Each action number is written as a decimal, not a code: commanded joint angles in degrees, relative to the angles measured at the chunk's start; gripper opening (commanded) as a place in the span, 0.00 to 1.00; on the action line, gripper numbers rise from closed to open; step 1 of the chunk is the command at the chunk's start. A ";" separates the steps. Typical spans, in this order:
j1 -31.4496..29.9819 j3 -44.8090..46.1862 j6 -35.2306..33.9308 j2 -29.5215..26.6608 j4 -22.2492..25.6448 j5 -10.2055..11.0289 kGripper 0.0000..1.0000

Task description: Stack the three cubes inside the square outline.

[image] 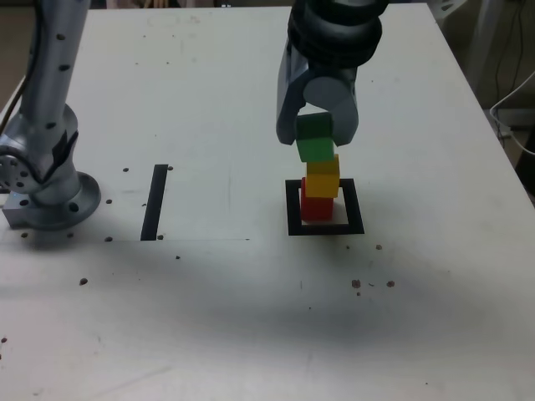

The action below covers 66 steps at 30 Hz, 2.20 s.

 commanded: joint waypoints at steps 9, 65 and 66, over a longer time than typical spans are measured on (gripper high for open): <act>0.22 -0.06 -0.70 1.22 1.38 -0.17 0.07; 0.43 1.90 -1.01 0.57 -0.63 0.00 0.99; 0.43 1.88 -0.94 0.36 -0.68 0.05 0.99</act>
